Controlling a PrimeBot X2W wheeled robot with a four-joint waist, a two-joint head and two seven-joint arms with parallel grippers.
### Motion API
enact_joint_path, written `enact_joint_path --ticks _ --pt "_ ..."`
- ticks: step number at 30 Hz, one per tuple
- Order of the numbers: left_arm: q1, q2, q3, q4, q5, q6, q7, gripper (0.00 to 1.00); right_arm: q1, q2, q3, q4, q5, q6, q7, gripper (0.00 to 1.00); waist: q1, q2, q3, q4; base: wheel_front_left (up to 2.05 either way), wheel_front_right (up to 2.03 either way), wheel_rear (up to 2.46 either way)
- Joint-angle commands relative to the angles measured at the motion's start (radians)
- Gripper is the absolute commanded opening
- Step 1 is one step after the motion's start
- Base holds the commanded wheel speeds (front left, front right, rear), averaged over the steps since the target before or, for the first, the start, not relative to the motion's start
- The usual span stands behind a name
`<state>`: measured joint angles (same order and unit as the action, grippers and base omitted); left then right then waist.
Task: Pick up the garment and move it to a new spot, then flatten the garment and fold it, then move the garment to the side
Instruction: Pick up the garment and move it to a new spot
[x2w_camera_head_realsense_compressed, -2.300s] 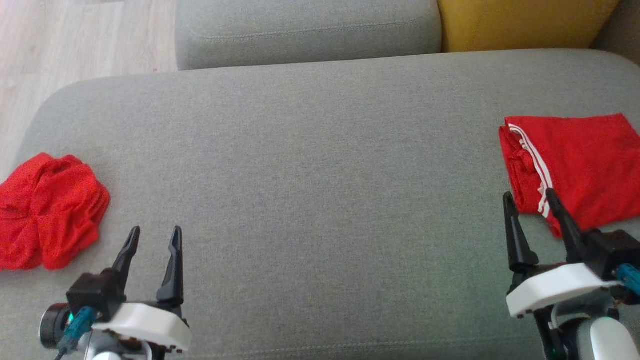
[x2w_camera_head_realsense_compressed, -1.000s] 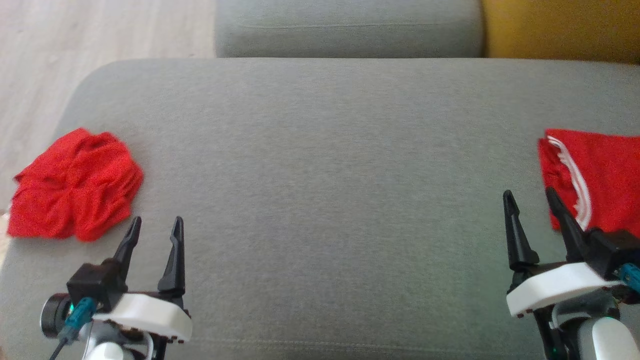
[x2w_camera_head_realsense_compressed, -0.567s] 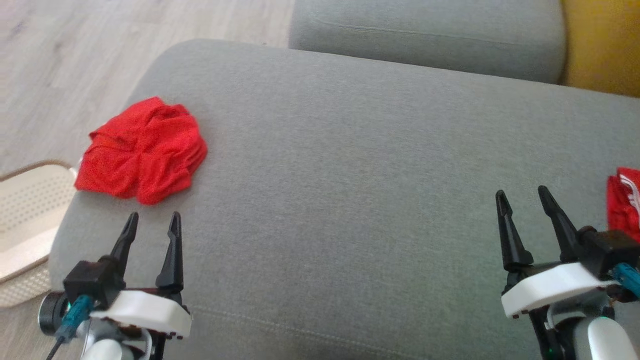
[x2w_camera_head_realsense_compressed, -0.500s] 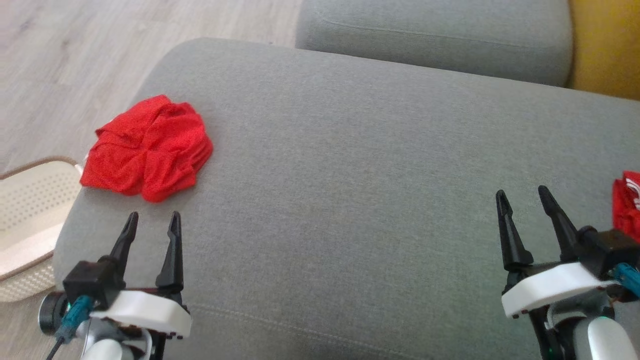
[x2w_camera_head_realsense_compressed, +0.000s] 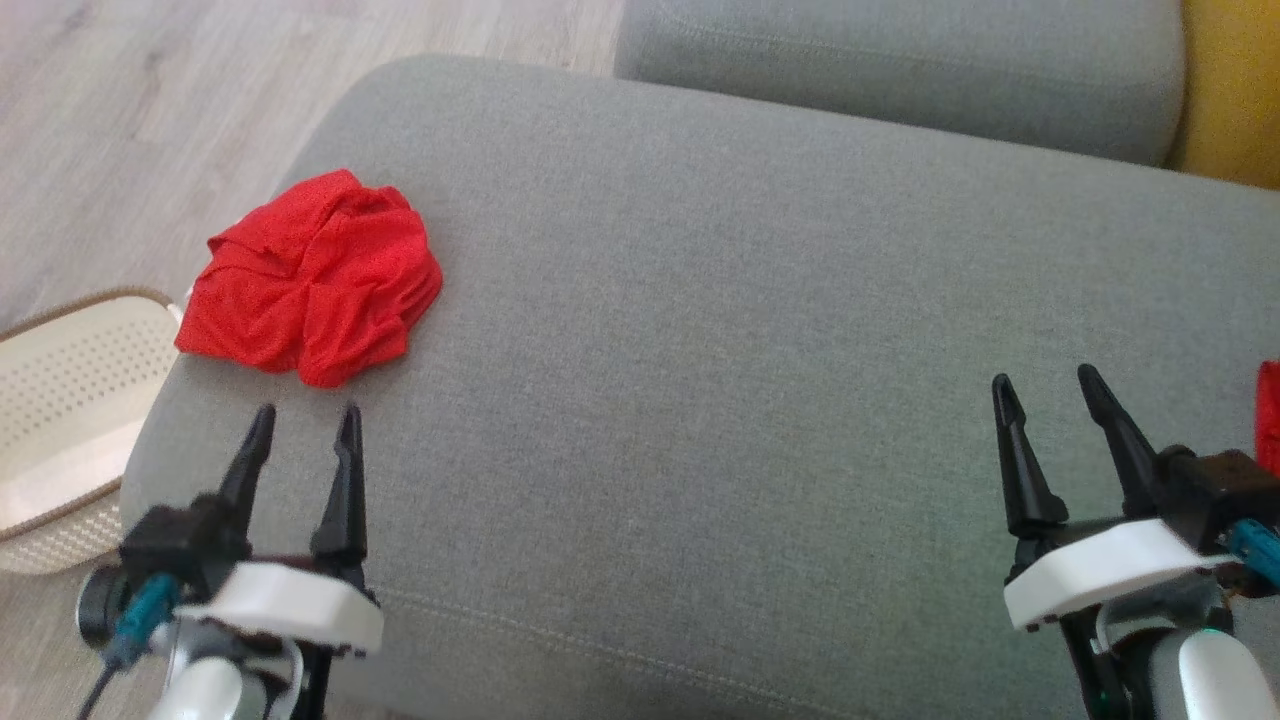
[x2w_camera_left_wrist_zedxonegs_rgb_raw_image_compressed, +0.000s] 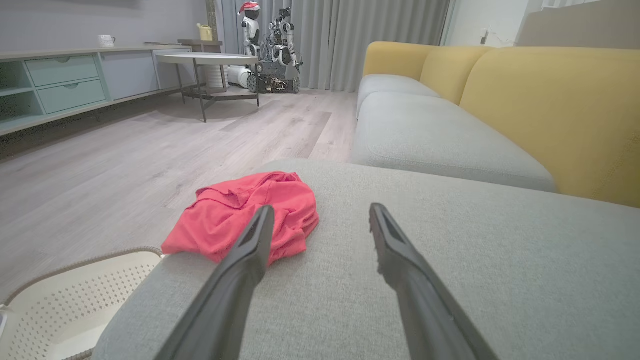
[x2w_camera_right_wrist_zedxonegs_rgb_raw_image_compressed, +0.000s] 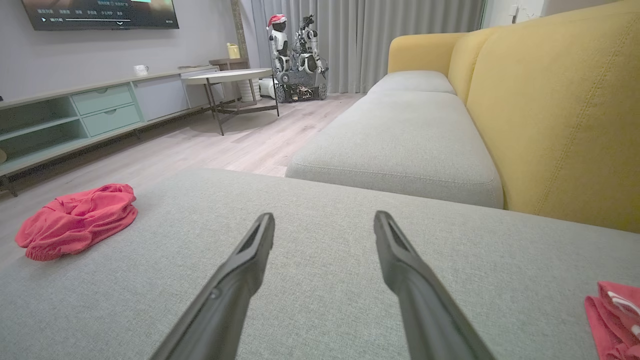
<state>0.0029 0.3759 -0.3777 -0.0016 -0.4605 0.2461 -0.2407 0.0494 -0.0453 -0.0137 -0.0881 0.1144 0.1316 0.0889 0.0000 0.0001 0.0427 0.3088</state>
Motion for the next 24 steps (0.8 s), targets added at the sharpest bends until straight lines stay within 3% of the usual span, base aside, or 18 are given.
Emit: enact_joint_path --ticks 1,9,15,24 --pt "-0.091 0.012 0.051 -0.033 -0.004 -0.007 -0.013 1.00 -0.049 -0.005 0.020 -0.049 -0.009 -0.001 0.005 1.00 0.0000 -0.0001 0.020 0.004 0.00 0.00 0.00" --pt "-0.227 -0.026 0.099 -0.027 -0.019 -0.046 -0.020 1.00 -0.102 -0.010 0.018 -0.105 -0.039 -0.001 0.036 1.00 0.0000 -0.0001 0.141 0.001 0.00 0.00 0.00" --pt "-0.375 -0.050 0.183 0.012 -0.022 -0.099 -0.021 1.00 -0.175 -0.028 0.030 -0.143 -0.050 -0.001 0.056 1.00 0.0000 -0.0001 0.267 -0.038 0.00 0.00 0.00" --pt "-0.616 -0.033 0.188 0.350 -0.037 -0.208 0.009 1.00 -0.234 -0.042 0.033 -0.166 -0.060 -0.001 0.070 1.00 0.0000 -0.0001 0.389 -0.089 0.00 0.00 0.00"
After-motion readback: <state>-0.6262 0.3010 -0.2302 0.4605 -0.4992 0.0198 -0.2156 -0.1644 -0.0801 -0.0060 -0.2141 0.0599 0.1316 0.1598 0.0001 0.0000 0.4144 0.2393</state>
